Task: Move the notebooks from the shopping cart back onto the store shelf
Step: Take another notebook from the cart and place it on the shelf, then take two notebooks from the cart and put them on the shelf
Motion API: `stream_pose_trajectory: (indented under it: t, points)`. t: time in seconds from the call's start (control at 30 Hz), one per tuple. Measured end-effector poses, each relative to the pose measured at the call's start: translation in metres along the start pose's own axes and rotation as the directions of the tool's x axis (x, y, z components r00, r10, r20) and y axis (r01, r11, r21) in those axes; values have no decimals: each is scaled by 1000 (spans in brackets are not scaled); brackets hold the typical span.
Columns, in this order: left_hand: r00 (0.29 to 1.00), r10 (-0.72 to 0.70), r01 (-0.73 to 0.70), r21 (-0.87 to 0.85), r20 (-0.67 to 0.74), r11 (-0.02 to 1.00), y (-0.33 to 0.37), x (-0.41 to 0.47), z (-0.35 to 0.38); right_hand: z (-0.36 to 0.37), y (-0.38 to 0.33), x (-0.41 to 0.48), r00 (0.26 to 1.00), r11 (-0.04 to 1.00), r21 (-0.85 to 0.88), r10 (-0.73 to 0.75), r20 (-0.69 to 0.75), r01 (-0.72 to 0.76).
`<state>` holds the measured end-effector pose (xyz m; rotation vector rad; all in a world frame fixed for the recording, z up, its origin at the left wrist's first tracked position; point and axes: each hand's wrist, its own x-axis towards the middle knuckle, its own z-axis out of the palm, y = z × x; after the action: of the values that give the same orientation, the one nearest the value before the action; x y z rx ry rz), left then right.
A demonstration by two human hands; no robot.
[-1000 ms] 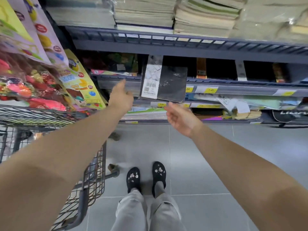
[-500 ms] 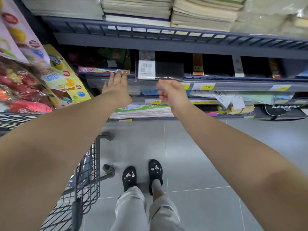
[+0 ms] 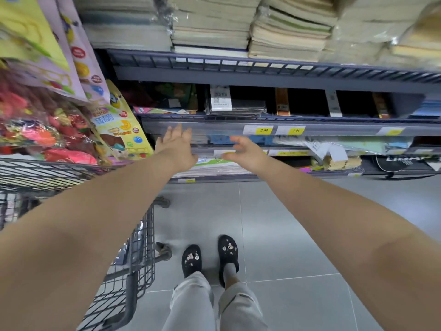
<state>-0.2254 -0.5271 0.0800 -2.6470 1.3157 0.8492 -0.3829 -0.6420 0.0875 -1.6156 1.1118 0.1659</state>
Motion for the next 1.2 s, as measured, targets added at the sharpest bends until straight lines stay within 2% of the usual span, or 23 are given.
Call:
stream_pose_trajectory:
  t: [0.07,0.13,0.3,0.43,0.53,0.7,0.9,1.03,1.13,1.2]
  points:
    - [1000,11,-12,34,18,999,-1,-24,-5,-1,3,-18,995,984,-173,-25,92,41]
    - [999,31,-31,64,10,997,-2,-50,-10,-3,1,-40,991,947,-309,-53,126,90]
    - [993,69,-59,108,-92,992,-1,-122,-9,3,-7,-93,986,788,-595,-160,49,157]
    - [978,-10,13,13,-209,1000,-7,-179,11,20,2,-134,964,598,-782,-264,16,177]
    - [962,-114,95,-88,-248,992,-19,-228,41,39,18,-166,944,508,-829,-324,66,232]
    - [941,-283,259,-142,-187,955,-37,-316,95,80,47,-221,908,401,-854,-381,173,331]
    - [860,-473,435,-209,-193,876,-80,-408,146,130,69,-260,874,288,-866,-398,279,408]
    - [808,-547,489,-272,-217,829,-120,-444,159,168,60,-276,851,217,-867,-401,340,448]
    - [802,-551,475,-312,-232,823,-149,-456,159,205,45,-284,824,171,-859,-421,379,482]
    - [808,-530,447,-320,-256,836,-169,-462,157,233,33,-286,825,184,-859,-431,367,478]
